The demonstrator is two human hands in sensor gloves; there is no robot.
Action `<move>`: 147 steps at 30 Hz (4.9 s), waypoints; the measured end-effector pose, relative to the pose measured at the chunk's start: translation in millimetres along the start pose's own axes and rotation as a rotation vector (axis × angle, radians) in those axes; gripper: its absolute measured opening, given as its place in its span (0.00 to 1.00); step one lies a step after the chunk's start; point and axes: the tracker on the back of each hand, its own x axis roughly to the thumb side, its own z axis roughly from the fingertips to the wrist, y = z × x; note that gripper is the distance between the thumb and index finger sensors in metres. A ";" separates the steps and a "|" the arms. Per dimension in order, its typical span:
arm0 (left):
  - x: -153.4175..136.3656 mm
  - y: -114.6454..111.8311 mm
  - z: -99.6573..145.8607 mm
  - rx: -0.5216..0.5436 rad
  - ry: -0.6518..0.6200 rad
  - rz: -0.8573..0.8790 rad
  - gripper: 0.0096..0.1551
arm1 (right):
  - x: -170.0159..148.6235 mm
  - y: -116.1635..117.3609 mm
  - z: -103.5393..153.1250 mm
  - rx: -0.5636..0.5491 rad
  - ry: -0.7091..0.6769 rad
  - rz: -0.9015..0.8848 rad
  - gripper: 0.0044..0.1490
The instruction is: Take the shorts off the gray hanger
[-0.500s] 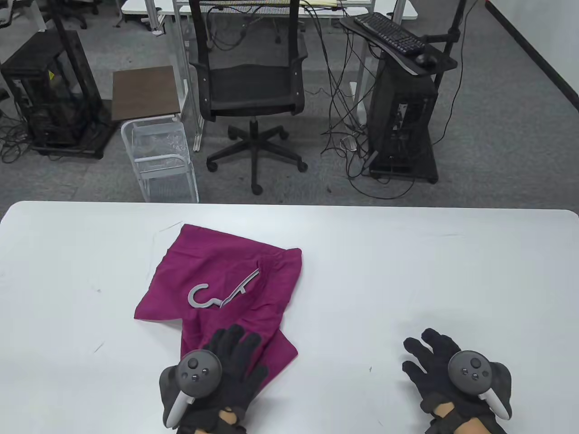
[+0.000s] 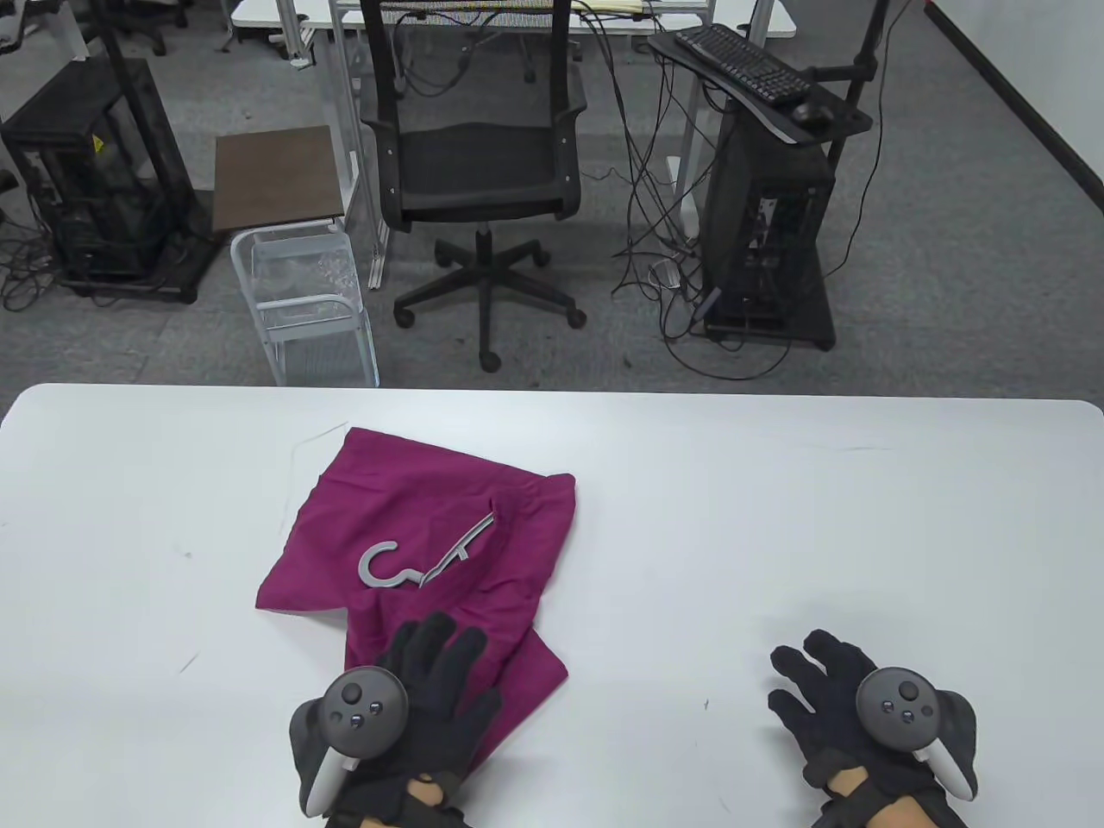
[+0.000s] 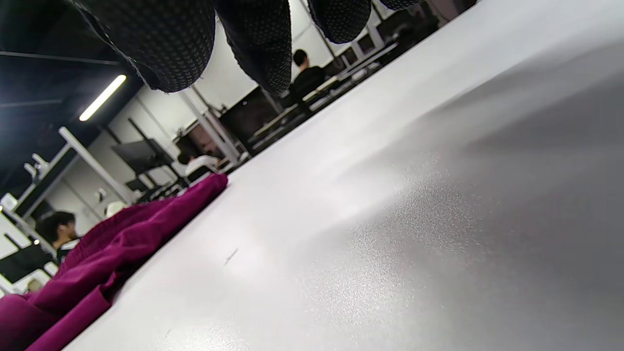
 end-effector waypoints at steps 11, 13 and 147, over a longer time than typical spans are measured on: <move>-4.3 5.0 2.1 0.028 0.040 -0.006 0.42 | 1.2 0.0 -0.2 0.009 -0.007 -0.007 0.40; -4.9 6.1 2.4 0.038 0.052 -0.017 0.42 | 2.3 -0.9 1.3 0.007 -0.014 -0.012 0.40; -4.7 27.1 9.8 0.112 -0.256 0.146 0.23 | 59.1 -13.4 21.0 -0.326 -0.376 -0.152 0.31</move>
